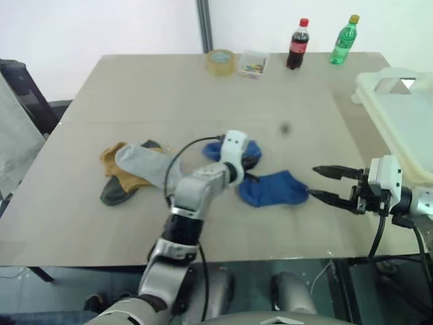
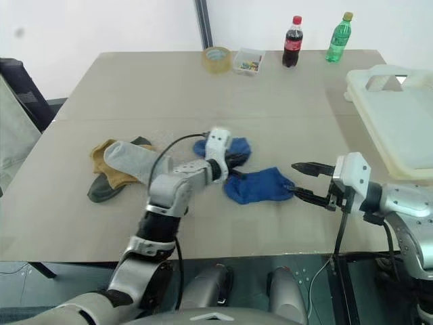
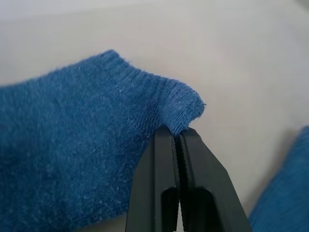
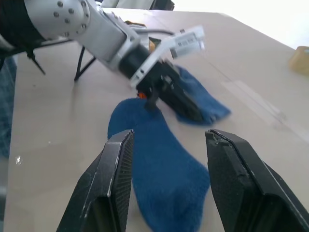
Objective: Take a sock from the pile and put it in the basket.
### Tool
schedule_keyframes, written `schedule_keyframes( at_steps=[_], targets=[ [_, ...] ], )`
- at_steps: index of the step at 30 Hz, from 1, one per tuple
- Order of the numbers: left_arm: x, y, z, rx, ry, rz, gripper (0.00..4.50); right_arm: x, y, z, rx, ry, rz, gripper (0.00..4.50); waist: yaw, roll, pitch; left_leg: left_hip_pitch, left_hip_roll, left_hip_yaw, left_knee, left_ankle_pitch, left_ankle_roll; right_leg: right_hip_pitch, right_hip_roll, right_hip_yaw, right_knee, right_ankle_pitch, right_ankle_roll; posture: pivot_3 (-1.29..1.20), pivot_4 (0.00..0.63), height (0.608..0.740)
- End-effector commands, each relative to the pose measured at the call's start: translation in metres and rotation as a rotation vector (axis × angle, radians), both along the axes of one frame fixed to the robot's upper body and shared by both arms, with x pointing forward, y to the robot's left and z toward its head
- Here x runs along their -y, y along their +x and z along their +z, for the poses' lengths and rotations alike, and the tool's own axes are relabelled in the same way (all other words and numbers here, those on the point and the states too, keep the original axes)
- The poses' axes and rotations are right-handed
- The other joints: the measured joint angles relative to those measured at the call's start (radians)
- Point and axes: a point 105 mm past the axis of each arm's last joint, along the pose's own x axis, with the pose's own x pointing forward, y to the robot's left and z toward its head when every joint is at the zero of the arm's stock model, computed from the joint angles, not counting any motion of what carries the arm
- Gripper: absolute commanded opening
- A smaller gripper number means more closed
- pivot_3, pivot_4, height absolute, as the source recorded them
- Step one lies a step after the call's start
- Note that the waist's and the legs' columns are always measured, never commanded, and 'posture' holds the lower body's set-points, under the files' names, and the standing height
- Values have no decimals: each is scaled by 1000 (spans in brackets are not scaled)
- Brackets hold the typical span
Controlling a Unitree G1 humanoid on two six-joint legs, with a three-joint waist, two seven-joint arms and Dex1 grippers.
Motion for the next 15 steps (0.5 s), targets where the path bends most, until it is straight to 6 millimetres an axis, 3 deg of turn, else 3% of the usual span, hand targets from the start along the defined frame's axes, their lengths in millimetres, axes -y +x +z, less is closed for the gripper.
schedule_keyframes(
  at_steps=[1, 4, 8, 12, 15],
  targets=[
    [16, 6, 17, -8, -95, 14, 43, -6, -3, 9, 39, 8, 5, 2398, -1, 0, 0, 0, 0, 0, 1, 0, 0, 0, 0, 0, 0, 0, 0, 0, 150, 740],
    [14, 16, 22, -18, -145, 99, 891, -6, -2, 8, 30, 8, -11, 2398, -6, 0, 0, 0, 1, 0, 2, 0, 0, 1, 1, 0, 0, 0, 1, 0, 150, 740],
    [13, 16, 25, -27, -167, 100, 2503, -2, 7, 2, -21, 1, -105, 2398, -3, 0, 0, 1, 2, 0, 2, 0, 0, 1, 3, 0, 2, 0, 1, 0, 150, 740],
    [7, 5, 41, -9, -261, 17, 2503, 1, 23, -1, -113, -4, -223, 2398, -2, 0, 0, 0, 0, 0, 4, 0, 0, 2, 1, 0, 2, 0, 1, 0, 150, 740],
    [-8, -2, 65, 43, -372, -49, 2503, -1, 43, -5, -213, 17, -309, 2398, -7, 0, 0, 0, 0, 0, 5, 0, 0, 1, 1, 0, 2, 1, 1, 0, 150, 740]
  ],
)
